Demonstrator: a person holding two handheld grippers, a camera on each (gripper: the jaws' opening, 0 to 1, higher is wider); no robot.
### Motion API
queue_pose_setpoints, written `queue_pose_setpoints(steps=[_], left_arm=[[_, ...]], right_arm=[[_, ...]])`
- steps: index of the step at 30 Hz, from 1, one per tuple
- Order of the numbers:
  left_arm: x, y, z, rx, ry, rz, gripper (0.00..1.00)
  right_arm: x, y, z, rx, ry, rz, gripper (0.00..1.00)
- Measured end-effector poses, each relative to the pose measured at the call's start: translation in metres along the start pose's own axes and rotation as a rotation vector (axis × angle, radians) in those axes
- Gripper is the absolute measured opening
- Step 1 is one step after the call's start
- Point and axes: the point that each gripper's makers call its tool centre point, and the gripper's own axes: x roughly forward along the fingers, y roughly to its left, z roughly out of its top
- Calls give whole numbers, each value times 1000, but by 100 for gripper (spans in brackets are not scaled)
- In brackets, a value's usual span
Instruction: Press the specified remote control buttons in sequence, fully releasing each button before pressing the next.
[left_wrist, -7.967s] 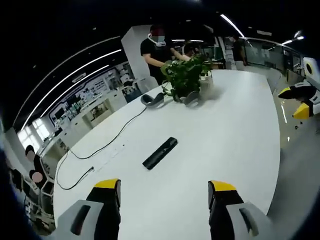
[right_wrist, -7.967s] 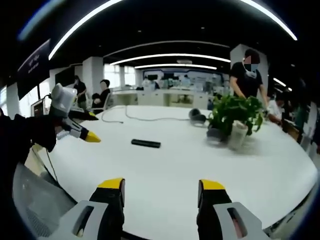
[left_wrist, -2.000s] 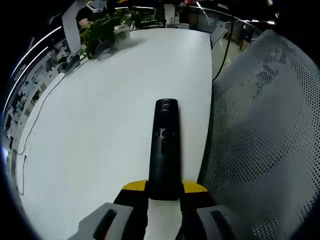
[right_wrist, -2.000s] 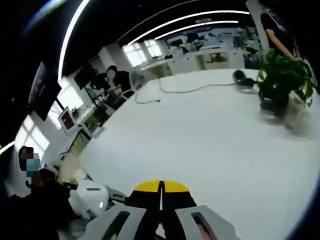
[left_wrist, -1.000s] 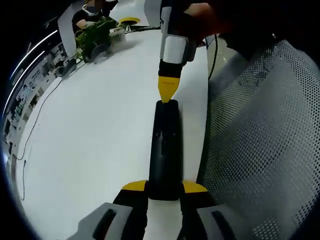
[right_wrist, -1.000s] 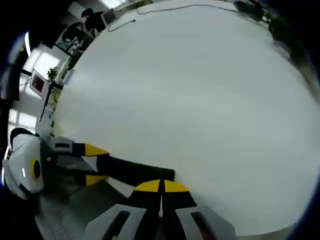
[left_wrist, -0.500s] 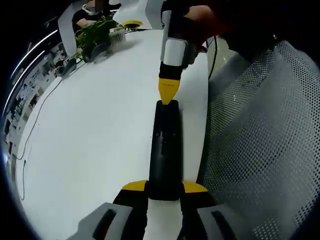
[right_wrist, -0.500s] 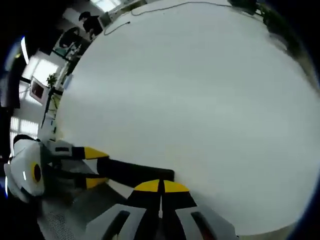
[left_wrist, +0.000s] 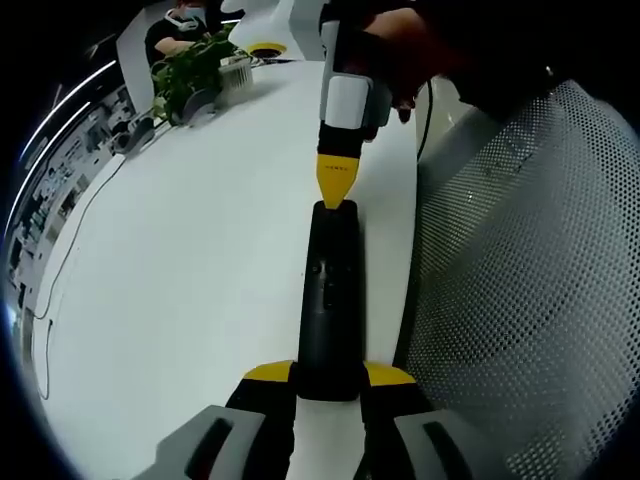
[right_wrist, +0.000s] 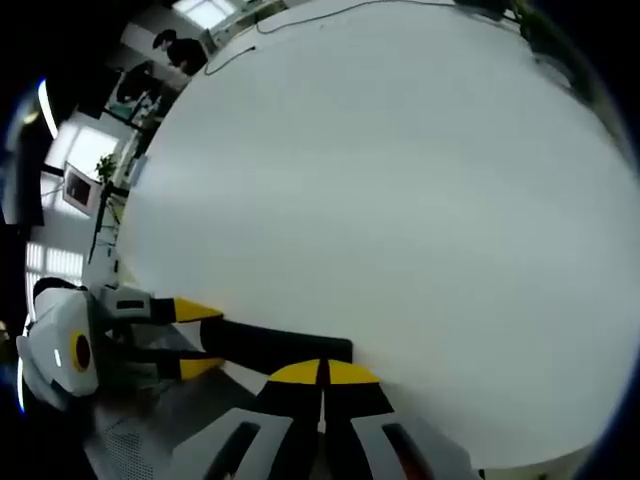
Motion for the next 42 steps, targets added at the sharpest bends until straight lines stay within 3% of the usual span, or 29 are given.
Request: queue_pose_setpoints(steps=[3,14,24,27,36,42], left_arm=[[0,0,0,-1,0,1,24],[0,0,-1,0,4,1,24],[0,-1,-1,3,15,-3,24],[0,-1,0,6,22,-3,24],[0,-1,0,8,28,0,24],[0,0,0,17,26,8,24]], right_arm=[[0,6,0,-1,-3,25,0],[4,5,-6,-7,21,7,0],[5,7,-7,-131,20,-72,0],[6,5,-7,-193,67,-129,0],[6,4,-6,-175,73,-162,0],[5,3,-6,-147,34,-134,0]])
